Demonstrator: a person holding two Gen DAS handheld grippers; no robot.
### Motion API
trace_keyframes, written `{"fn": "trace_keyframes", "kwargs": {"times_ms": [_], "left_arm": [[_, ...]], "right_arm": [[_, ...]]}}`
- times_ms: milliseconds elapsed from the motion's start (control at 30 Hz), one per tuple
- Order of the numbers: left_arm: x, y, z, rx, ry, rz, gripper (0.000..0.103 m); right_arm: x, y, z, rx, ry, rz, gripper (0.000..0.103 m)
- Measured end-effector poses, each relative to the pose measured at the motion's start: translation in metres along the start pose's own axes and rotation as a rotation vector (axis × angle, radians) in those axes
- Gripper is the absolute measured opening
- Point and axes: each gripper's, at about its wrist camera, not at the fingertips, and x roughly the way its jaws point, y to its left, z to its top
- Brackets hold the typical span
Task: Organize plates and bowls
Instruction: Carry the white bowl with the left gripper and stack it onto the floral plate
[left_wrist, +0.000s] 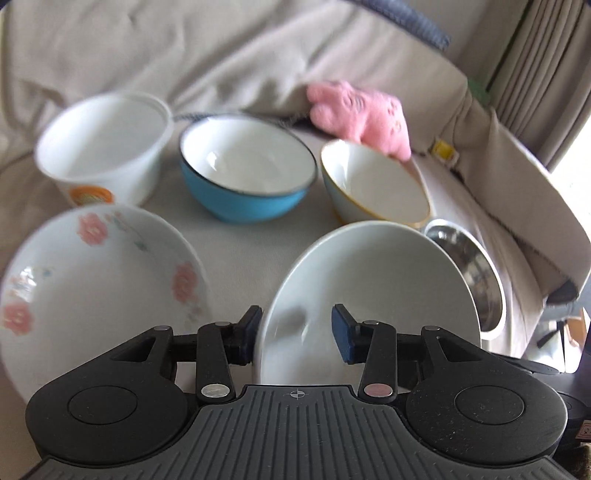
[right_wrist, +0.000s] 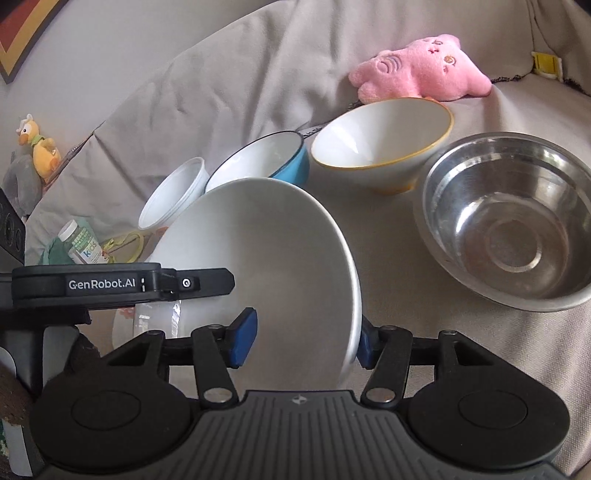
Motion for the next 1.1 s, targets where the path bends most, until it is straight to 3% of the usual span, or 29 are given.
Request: {"fn": "trace_keyframes", "kwargs": {"times_ms": [133,300,567,800,1100], "left_arm": [[-0.028,0.032,0.000,-0.053,-0.053,0.040,0.045],[-0.050,0.086,-0.006,-0.139,-0.041,0.035,0.045],[-0.048,0.147,-0.025,-0.286,-0.016,0.043,0.045],[-0.041,0.166,-0.020,-0.329,-0.022,0.083,0.045],[-0.027,0.180,-0.016,-0.365,-0.001,0.109,0.041]], "right_arm": [[0.011,0.042,0.014,-0.060,0.041,0.021,0.055],[0.036,0.089,0.025,-0.097,0.097,0.063,0.057],[0.080,0.146,0.024,-0.220,0.163,0.033,0.061],[0.120,0.151,0.032,-0.208,0.244,0.008,0.061],[0.146,0.148,0.037,-0.206,0.286,-0.017,0.060]]}}
